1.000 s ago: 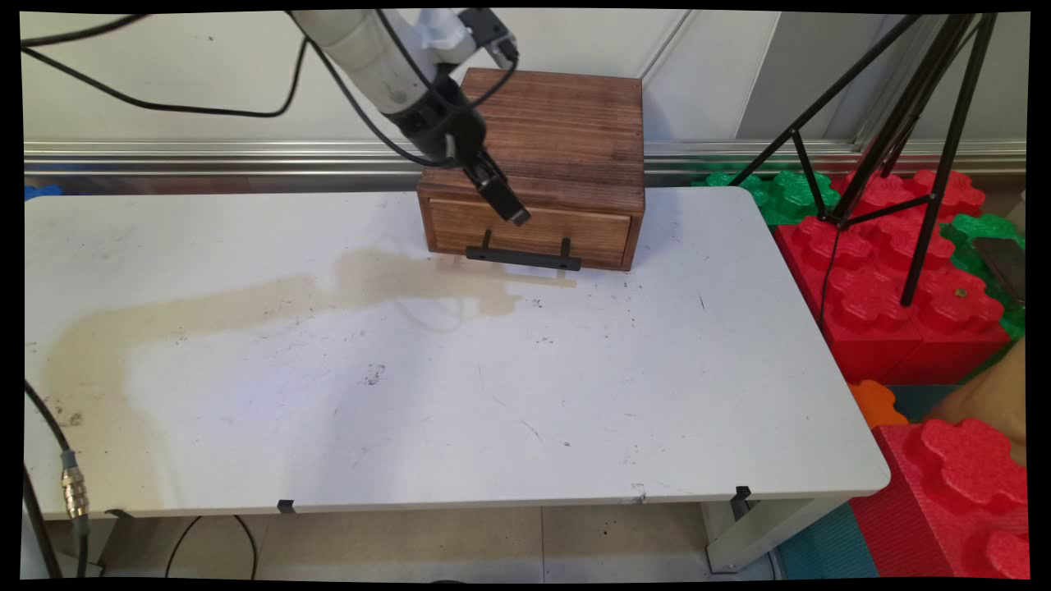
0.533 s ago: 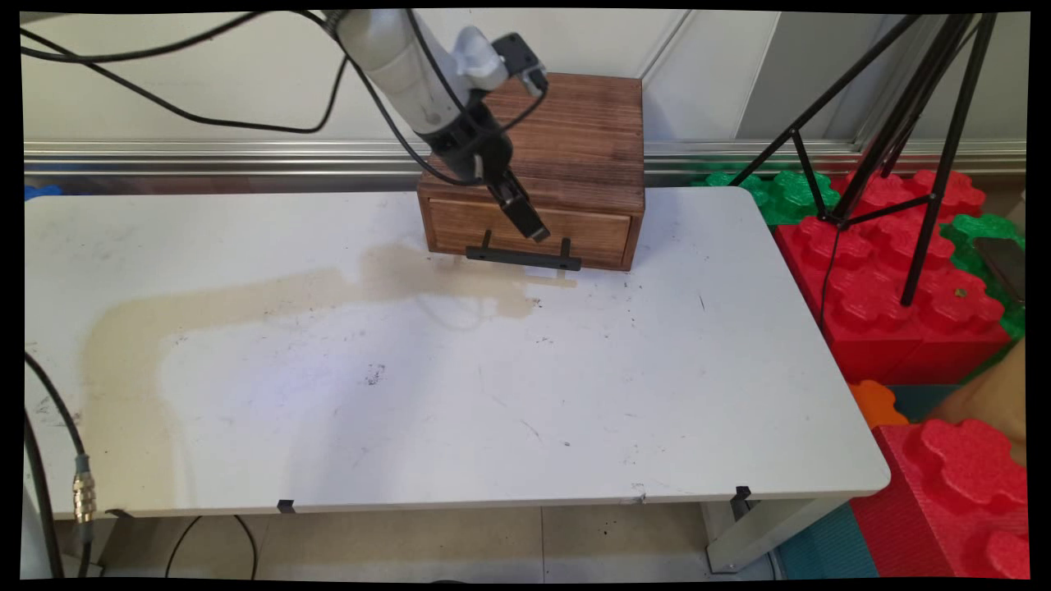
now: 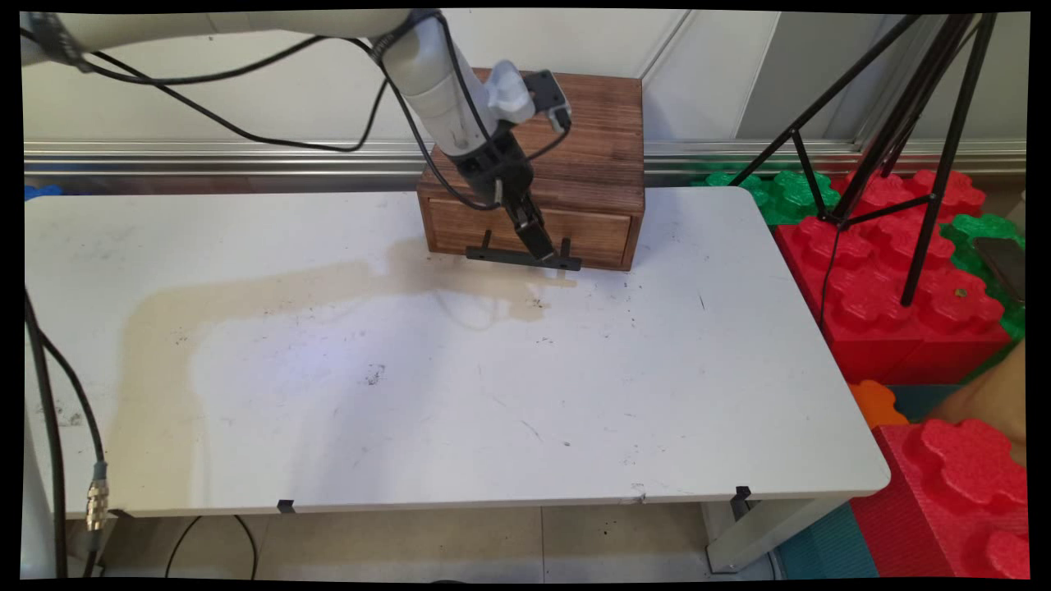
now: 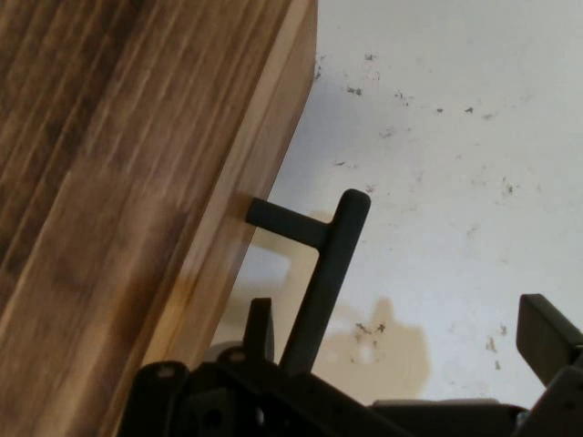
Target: Open the drawer
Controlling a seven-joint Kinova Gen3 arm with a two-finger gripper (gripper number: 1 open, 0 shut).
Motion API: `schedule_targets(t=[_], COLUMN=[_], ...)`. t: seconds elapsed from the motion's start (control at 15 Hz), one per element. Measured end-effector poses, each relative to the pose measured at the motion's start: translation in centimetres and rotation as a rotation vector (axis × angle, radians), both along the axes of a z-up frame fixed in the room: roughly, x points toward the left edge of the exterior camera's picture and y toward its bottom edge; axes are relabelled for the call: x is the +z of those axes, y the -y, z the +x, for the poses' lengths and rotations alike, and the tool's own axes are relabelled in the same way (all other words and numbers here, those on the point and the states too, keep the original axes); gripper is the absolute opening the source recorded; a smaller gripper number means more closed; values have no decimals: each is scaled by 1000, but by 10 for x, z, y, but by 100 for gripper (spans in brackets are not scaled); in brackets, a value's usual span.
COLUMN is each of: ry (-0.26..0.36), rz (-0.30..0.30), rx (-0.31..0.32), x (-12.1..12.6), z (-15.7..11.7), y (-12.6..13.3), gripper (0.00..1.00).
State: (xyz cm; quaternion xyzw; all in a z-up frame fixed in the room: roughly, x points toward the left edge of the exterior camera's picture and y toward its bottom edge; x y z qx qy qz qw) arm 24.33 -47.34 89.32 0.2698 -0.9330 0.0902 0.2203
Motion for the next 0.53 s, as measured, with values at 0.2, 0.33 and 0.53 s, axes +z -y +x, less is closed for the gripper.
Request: schedule_targets(t=[0.2,0.33,0.53], ry=[26,40,68], rz=[4,5,8], rx=[-35,-51,-89], x=[-10,-15,-22], z=[-6,-9,-12], y=[9,12,18], gripper=[100,100,100])
